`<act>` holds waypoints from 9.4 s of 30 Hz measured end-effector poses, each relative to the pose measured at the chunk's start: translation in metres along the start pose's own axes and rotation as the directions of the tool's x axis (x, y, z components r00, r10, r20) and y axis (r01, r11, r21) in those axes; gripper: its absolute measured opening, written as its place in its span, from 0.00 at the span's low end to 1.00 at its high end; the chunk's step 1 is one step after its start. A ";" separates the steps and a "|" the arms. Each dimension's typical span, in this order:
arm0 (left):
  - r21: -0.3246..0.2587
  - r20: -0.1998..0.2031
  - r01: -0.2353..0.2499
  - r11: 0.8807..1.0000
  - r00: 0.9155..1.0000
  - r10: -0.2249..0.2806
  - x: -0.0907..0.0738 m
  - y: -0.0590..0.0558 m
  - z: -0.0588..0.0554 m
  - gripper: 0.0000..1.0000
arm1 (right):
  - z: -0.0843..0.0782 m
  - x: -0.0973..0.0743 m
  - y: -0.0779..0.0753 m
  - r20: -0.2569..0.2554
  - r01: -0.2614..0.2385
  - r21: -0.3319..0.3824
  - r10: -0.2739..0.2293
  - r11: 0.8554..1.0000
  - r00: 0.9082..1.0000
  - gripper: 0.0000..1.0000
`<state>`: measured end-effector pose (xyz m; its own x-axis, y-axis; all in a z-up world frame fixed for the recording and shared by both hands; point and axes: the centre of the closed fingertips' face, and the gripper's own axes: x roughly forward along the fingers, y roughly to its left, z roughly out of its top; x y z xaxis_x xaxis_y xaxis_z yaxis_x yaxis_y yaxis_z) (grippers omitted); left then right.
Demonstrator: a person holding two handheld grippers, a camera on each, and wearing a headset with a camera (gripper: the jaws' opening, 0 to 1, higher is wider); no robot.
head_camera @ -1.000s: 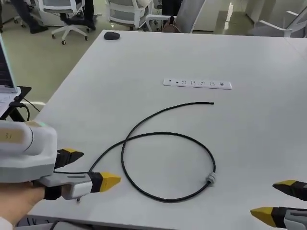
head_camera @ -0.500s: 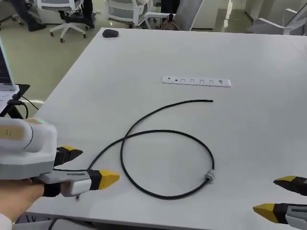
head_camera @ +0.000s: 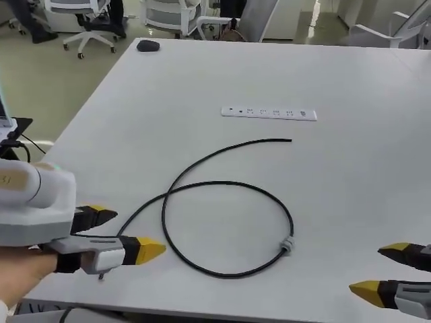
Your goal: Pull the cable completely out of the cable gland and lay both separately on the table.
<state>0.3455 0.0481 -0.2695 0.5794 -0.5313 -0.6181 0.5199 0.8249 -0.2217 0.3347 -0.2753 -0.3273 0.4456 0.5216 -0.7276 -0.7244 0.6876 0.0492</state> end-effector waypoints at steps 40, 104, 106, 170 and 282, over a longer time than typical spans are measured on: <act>-0.082 -0.079 0.263 0.961 0.960 -0.269 0.171 -0.114 0.020 0.58 | -0.013 -0.023 0.002 0.050 0.038 0.105 -0.043 0.994 0.998 0.53; 0.505 -0.288 0.477 0.719 0.879 -0.381 0.134 -0.136 0.024 0.15 | 0.026 -0.011 0.013 0.109 -0.038 0.000 0.038 0.999 0.993 0.51; 0.555 -0.313 0.489 0.673 0.872 -0.376 0.126 -0.135 0.024 0.15 | 0.035 -0.009 0.015 0.117 -0.051 -0.021 0.053 0.998 0.992 0.51; 0.707 -0.061 0.382 0.595 0.872 -0.487 0.041 -0.120 0.064 0.18 | 0.171 0.031 0.142 0.203 -0.681 -0.225 0.717 0.696 0.666 0.12; 0.155 0.126 0.714 0.683 0.671 -0.730 0.003 -0.141 0.078 0.14 | 0.194 -0.017 0.162 0.207 -0.580 -0.497 0.738 0.645 0.642 0.10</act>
<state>0.3229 -0.0848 -0.1809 0.0883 -0.9835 -0.1580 0.8661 0.1541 -0.4755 0.3116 -0.0747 -0.1737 -0.1392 0.9471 -0.2892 -0.9874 -0.1104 0.1134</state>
